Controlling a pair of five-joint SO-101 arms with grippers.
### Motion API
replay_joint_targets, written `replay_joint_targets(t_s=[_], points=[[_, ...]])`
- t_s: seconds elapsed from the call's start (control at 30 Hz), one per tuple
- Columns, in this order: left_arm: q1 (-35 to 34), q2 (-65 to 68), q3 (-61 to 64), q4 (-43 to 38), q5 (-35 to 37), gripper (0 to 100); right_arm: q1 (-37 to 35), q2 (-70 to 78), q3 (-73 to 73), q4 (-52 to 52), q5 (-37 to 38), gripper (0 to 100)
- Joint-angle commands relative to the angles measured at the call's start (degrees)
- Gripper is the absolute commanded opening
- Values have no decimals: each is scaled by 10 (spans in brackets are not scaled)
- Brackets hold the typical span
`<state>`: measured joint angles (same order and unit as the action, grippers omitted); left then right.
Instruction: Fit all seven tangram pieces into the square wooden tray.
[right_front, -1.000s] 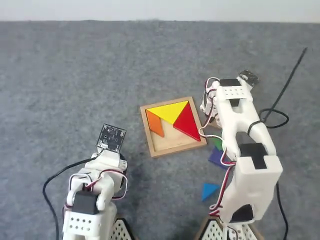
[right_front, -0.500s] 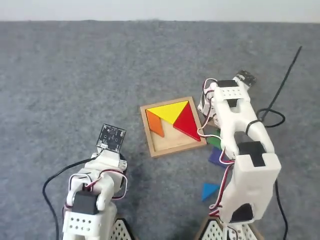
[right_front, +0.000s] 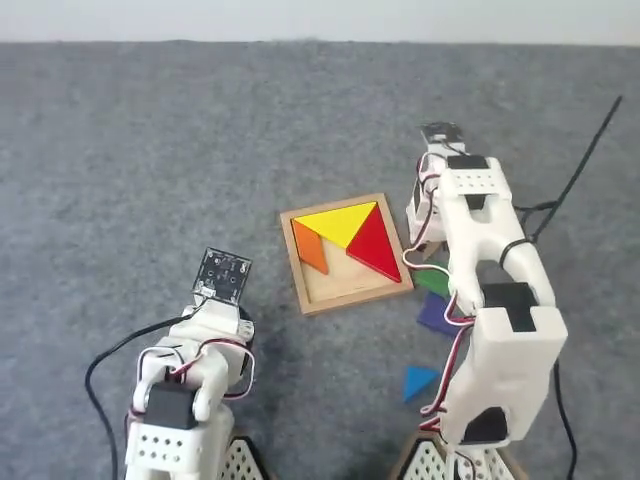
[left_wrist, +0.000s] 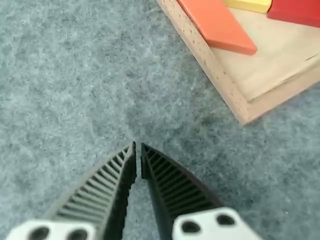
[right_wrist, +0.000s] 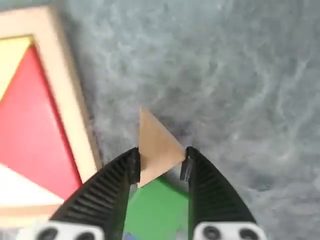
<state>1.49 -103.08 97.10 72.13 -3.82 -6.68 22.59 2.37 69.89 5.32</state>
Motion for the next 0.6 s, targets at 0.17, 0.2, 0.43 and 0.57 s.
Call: replay_joint_targets(t_s=[0.17, 0.2, 0.43, 0.57], points=[[-2, -11, -6, 2, -3, 19, 7, -10, -47, 36, 75, 67], [-2, -11, -6, 2, -3, 19, 7, -15, -42, 36, 77, 65], [-2, -11, -6, 2, -3, 19, -72, -73, -38, 60, 62, 32], [-2, -11, -6, 2, -3, 19, -130, -105, -36, 69, 28, 32]])
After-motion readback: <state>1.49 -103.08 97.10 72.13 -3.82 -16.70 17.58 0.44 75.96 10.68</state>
